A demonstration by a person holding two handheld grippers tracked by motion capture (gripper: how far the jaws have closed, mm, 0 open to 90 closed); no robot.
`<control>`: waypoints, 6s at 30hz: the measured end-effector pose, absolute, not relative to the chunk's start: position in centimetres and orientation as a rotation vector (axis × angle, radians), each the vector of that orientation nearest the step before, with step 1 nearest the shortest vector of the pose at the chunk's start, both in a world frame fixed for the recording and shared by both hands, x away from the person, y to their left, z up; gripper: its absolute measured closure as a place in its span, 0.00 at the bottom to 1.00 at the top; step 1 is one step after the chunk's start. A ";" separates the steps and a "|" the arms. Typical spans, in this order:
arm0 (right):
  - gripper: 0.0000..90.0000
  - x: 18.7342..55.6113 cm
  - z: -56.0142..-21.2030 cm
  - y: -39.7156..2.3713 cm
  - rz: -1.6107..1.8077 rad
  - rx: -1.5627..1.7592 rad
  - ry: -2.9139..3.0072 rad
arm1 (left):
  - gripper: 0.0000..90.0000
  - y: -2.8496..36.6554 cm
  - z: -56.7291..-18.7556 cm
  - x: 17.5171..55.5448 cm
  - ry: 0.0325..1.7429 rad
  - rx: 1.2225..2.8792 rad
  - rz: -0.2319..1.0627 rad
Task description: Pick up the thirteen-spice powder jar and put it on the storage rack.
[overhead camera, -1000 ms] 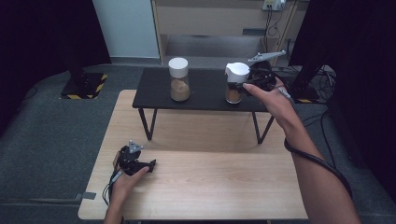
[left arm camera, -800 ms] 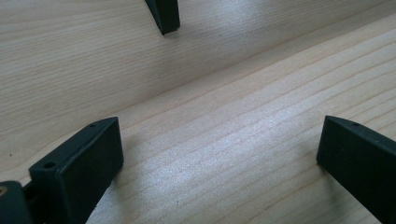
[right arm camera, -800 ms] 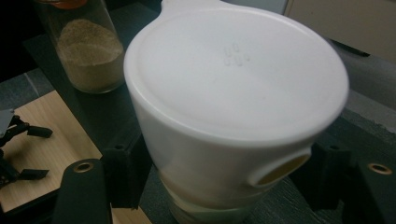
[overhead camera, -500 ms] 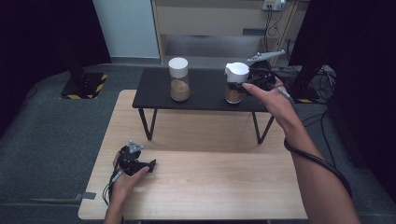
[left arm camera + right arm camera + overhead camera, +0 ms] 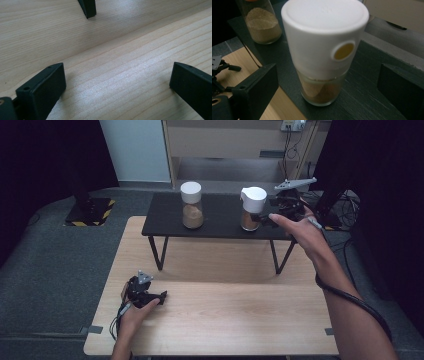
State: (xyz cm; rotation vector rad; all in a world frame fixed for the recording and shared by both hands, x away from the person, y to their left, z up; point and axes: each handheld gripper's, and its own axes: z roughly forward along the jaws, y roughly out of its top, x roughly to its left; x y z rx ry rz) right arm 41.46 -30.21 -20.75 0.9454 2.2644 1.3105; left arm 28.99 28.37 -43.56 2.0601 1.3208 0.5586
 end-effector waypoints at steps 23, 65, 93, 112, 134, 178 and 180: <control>0.05 36.8 -22.1 -32.0 1.295 0.896 2.319 | 0.00 28.3 -43.6 29.0 1.326 2.058 0.560; 0.06 33.2 -26.0 -32.6 1.244 0.862 2.408 | 0.00 28.2 -43.5 29.1 1.327 2.058 0.561; 0.07 32.3 -30.2 -33.2 1.256 0.886 2.435 | 0.00 28.2 -43.5 29.2 1.323 2.060 0.558; 0.07 31.4 -33.6 -34.2 1.222 0.925 2.450 | 0.00 28.2 -43.5 29.2 1.323 2.062 0.556; 0.07 30.5 -37.3 -35.1 1.194 0.964 2.484 | 0.00 28.2 -43.5 29.2 1.324 2.061 0.557; 0.06 28.4 -44.2 -36.5 1.136 1.192 2.331 | 0.00 28.1 -43.6 29.2 1.325 2.058 0.559; 0.05 28.4 -44.3 -36.4 1.116 1.208 2.316 | 0.00 28.1 -43.6 29.2 1.325 2.058 0.559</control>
